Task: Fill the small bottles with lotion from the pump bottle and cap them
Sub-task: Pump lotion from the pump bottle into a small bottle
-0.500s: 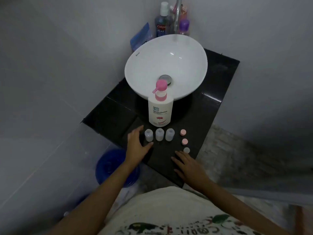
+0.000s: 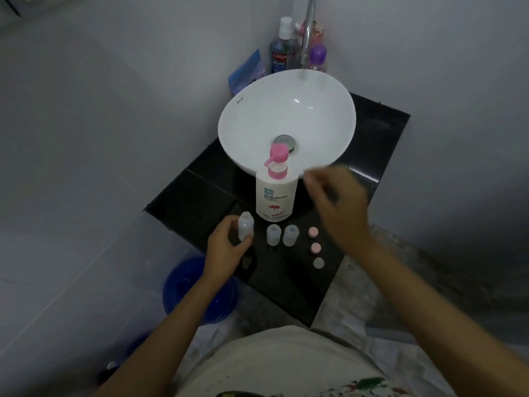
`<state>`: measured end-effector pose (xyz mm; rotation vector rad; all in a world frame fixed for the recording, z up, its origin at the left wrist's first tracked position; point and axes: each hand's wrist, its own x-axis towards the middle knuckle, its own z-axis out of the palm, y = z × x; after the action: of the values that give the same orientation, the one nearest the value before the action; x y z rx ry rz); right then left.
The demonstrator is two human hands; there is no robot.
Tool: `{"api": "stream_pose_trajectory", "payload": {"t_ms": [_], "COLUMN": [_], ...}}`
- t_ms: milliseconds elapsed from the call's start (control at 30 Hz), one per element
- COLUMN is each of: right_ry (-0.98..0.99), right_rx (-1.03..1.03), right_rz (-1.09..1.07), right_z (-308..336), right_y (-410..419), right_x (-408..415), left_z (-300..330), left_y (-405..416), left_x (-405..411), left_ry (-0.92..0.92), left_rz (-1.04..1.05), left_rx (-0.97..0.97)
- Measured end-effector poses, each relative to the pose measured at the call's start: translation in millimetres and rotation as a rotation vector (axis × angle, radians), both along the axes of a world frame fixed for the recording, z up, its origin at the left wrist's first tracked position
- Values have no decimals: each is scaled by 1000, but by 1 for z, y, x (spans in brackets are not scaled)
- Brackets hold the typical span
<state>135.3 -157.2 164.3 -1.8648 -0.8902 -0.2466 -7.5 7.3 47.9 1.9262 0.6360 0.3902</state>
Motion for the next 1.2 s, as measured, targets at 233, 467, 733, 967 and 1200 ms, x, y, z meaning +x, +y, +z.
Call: {"api": "stream_pose_trajectory", "payload": {"t_ms": [233, 467, 733, 967, 1200], "right_ry": [316, 589, 607, 608, 643], "right_rx": [-251, -415, -357, -349, -374], "right_rz": [166, 329, 296, 291, 284], "right_z": [57, 42, 31, 27, 29], "right_y": [89, 109, 112, 112, 113], "right_x": [56, 56, 58, 58, 57], "left_z": [43, 69, 86, 93, 95], "left_y": [-1, 7, 6, 4, 6], "left_x": [19, 31, 38, 39, 39], "left_ry": [-78, -53, -93, -126, -198], "left_rz": [17, 49, 24, 17, 1], "left_rx": [48, 132, 181, 202, 122]}}
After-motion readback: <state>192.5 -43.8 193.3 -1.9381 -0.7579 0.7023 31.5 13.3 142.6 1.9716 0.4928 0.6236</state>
